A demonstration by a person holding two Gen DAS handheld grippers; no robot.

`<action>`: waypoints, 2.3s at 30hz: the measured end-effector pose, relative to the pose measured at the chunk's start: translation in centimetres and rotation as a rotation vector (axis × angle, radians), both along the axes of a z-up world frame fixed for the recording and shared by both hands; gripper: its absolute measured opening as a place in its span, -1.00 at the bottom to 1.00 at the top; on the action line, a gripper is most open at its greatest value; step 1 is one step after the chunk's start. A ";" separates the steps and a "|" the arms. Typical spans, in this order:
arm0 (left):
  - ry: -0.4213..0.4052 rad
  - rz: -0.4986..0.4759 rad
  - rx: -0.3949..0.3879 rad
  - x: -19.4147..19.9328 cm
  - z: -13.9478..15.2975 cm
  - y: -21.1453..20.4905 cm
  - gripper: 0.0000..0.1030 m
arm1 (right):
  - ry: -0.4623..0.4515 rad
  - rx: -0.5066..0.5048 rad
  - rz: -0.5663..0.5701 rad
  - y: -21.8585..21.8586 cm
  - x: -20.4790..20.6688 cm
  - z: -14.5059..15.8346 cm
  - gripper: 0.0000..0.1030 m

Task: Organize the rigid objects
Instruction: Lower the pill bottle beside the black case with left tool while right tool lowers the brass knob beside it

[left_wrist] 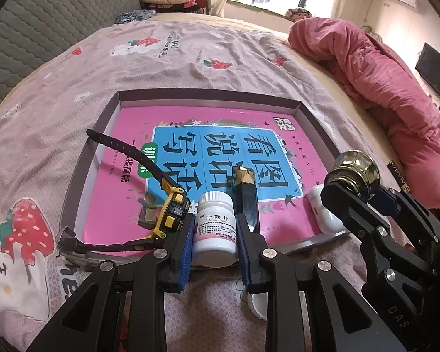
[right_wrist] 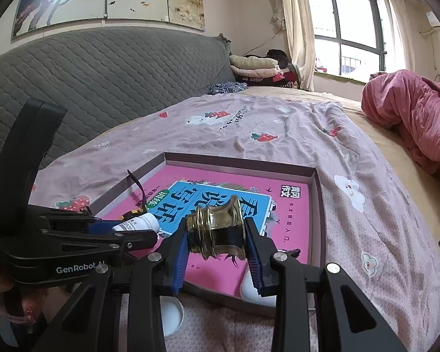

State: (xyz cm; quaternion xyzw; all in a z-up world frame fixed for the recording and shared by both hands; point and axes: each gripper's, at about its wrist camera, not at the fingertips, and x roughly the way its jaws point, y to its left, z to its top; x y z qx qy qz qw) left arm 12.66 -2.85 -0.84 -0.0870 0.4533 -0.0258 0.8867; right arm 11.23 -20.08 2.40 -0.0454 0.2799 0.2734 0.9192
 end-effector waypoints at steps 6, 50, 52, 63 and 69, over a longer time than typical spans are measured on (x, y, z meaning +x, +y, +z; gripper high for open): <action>0.016 -0.004 0.006 0.3 -0.4 0.0 -0.47 | 0.010 -0.006 0.010 0.3 0.6 -0.2 -0.31; 0.037 0.005 0.018 1.3 -1.6 0.4 -0.48 | 0.164 -0.143 0.057 2.8 2.6 -3.6 -0.31; 0.037 0.004 0.017 1.3 -1.6 0.4 -0.48 | 0.169 -0.142 0.053 2.7 2.7 -3.6 -0.31; 0.031 -0.012 0.022 1.1 -1.3 0.2 -0.48 | 0.206 -0.104 0.074 2.3 3.0 -3.1 -0.31; 0.043 -0.014 0.027 1.4 -1.4 -0.1 -0.48 | 0.241 -0.107 0.084 2.4 3.2 -3.5 -0.31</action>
